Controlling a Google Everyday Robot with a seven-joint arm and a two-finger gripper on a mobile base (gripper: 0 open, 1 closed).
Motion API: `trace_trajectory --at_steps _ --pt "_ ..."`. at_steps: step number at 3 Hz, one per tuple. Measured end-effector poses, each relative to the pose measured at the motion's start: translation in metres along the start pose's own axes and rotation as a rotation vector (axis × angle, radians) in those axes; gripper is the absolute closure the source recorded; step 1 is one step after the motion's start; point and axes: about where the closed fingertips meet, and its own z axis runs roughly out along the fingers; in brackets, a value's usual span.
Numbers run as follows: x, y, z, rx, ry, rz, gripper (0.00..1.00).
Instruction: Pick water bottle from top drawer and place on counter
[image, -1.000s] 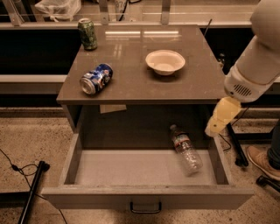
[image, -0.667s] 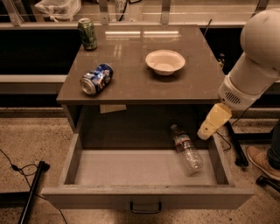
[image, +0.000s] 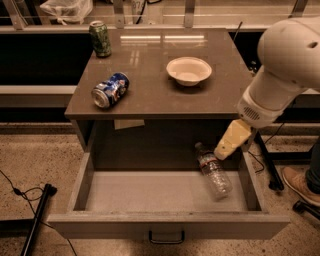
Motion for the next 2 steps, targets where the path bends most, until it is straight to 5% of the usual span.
trace_trajectory --at_steps 2 --pt "-0.029 0.035 0.07 0.011 0.014 0.162 0.0"
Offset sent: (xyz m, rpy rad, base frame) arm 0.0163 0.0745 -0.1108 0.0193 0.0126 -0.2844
